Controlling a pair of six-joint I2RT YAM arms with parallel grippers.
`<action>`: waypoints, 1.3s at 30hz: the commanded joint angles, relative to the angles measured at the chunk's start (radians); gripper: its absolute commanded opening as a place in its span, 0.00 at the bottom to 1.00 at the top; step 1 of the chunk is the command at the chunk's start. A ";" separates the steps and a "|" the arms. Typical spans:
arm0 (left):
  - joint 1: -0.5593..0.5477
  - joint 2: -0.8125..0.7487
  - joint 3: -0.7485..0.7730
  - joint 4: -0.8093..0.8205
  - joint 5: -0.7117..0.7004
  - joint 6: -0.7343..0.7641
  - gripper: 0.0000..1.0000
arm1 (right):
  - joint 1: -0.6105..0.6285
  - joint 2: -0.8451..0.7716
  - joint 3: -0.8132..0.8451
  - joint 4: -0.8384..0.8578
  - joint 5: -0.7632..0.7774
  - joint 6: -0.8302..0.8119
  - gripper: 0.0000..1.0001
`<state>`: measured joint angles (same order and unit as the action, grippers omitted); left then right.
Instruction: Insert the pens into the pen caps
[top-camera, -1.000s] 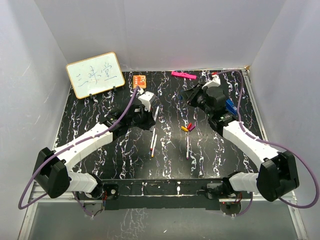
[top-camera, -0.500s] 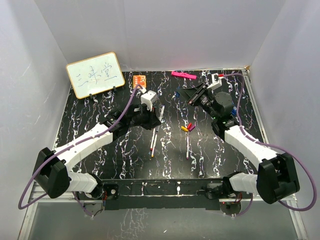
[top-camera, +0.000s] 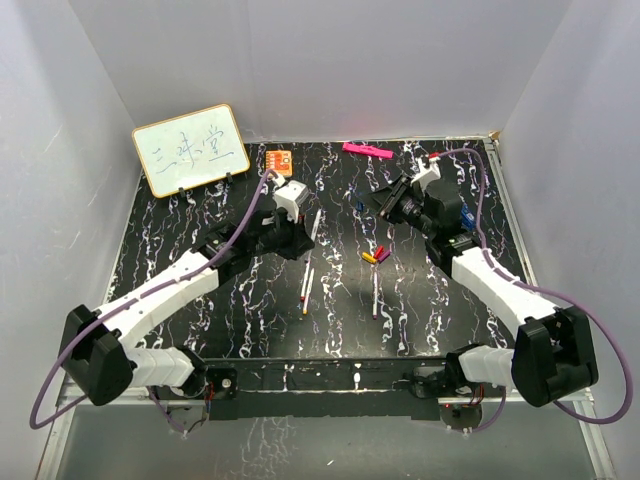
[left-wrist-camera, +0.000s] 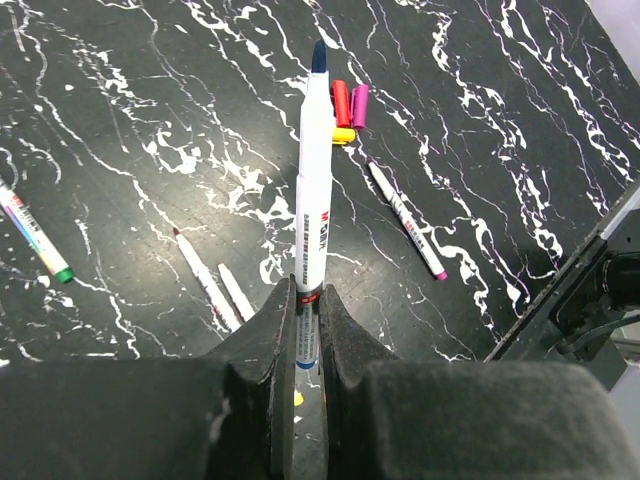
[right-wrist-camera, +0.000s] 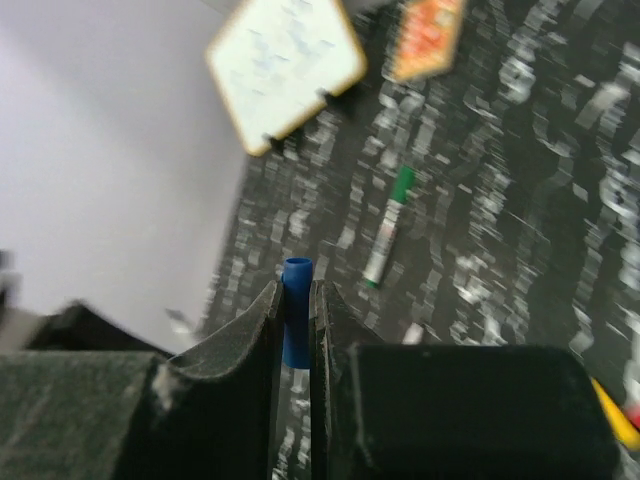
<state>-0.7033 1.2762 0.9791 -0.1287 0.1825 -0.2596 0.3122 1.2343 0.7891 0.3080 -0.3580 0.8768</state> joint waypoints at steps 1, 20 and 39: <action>0.003 -0.069 -0.013 -0.051 -0.061 0.026 0.00 | 0.008 -0.002 0.071 -0.432 0.131 -0.191 0.00; 0.003 -0.073 -0.014 -0.082 -0.121 0.026 0.00 | 0.344 0.243 0.166 -0.749 0.397 -0.462 0.00; 0.004 -0.066 -0.022 -0.107 -0.169 0.034 0.00 | 0.373 0.420 0.234 -0.687 0.397 -0.525 0.20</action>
<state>-0.7033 1.2198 0.9646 -0.2188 0.0322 -0.2348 0.6773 1.6444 0.9688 -0.4366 0.0303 0.3687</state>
